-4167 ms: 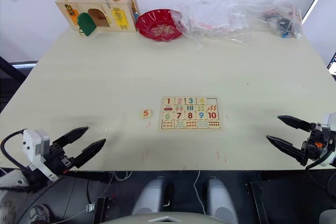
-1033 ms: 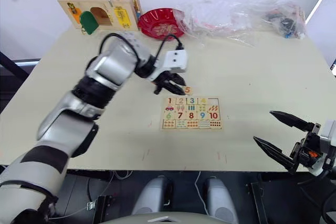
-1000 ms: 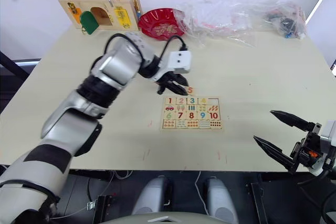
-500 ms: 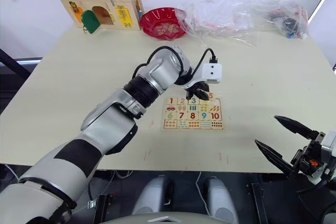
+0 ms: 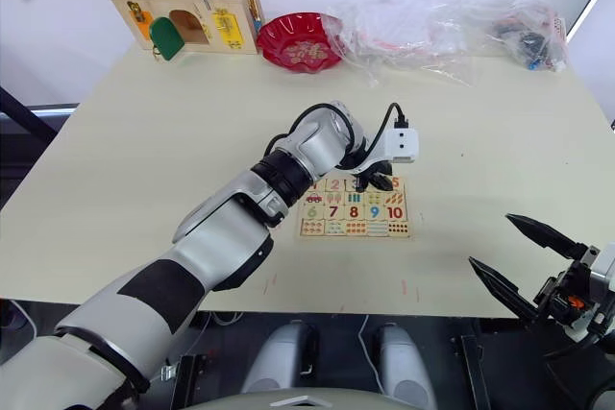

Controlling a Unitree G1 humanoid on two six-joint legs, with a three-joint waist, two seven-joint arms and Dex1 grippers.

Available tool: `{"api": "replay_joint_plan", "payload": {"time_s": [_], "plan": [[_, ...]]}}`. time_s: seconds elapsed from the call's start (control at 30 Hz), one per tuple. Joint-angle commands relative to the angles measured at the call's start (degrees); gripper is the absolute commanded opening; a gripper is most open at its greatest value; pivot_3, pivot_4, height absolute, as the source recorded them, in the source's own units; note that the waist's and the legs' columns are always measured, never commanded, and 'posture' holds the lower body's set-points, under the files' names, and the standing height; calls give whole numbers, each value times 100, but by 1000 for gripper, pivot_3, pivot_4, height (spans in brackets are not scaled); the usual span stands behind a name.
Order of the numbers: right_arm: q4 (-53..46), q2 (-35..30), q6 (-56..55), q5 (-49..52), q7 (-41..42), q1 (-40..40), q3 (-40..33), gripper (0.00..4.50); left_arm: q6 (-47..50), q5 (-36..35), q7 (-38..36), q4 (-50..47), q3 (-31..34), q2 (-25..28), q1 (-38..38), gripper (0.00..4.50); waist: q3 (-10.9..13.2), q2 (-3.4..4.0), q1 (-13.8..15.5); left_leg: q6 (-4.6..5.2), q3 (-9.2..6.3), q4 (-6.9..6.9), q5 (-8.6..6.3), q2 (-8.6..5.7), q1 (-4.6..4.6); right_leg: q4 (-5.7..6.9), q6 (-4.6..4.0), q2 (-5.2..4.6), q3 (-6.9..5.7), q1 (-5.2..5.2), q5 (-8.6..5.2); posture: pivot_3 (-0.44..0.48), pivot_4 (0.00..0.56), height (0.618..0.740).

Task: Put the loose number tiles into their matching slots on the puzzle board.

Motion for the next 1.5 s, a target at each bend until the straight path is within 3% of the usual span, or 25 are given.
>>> {"api": "replay_joint_plan", "payload": {"time_s": [0.03,1.5], "plan": [[-226,22,-136,25,-56,57,-102,4500,-74,53,6,-68,96,-72,-176,992,0,0,0,0,-4,1,0,-3,-2,0,0,0,1,0,0,0,150,740],[-324,29,-135,59,-200,126,-34,4500,-119,258,-100,-165,81,-117,-59,992,-1,1,0,0,-14,7,0,-5,-9,1,1,0,-4,0,6,0,150,740]]}}
